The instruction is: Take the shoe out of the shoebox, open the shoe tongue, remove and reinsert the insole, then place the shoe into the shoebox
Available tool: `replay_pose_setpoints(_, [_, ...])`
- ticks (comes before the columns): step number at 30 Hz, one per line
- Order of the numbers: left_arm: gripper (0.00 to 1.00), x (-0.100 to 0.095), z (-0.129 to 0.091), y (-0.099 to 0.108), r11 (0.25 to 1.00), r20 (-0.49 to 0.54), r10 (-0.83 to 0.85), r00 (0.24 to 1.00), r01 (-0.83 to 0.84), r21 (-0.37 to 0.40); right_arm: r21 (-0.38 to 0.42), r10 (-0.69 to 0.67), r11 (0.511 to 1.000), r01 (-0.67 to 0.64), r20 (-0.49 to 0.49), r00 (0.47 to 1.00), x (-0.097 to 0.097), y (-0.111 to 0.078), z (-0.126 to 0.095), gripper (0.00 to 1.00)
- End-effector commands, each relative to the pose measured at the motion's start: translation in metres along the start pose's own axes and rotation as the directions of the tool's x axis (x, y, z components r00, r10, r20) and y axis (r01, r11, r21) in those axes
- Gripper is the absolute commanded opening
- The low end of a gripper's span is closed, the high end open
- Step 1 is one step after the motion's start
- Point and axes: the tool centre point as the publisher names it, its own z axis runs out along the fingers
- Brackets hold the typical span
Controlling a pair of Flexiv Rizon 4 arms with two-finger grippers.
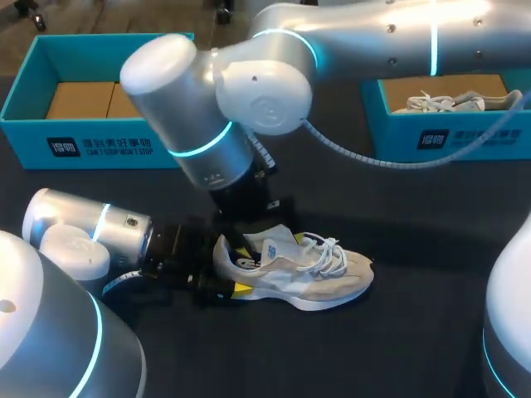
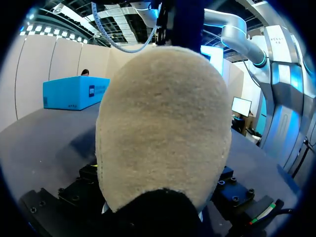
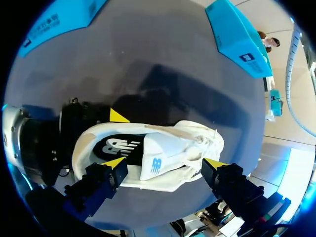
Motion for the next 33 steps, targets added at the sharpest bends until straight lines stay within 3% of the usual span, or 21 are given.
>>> replay_pose_setpoints(1, [0.00, 0.000, 0.000, 0.003, 1.000, 0.000, -0.001, 1.000, 0.001, -0.002, -0.040, 0.384, 0.923, -0.382, 0.062, 0.921, 0.007, -0.006, 0.004, 1.00])
replay_pose_setpoints(9, [0.00, 0.000, 0.000, 0.003, 1.000, 0.000, -0.001, 1.000, 0.001, -0.002, -0.062, 0.413, 0.910, -0.409, 0.075, 0.908, 0.004, -0.002, 0.009, 1.00])
replay_pose_setpoints(16, [0.00, 0.000, 0.000, 0.003, 1.000, 0.000, -0.001, 1.000, 0.001, -0.002, -0.037, 0.445, 0.896, -0.443, 0.076, 0.892, 0.001, -0.002, 0.019, 1.00])
replay_pose_setpoints(33, [0.00, 0.000, 0.000, 0.003, 1.000, 0.000, -0.001, 1.000, 0.001, -0.002, -0.067, 0.451, 0.889, -0.453, -0.038, 0.892, -0.035, -0.015, 0.026, 1.00])
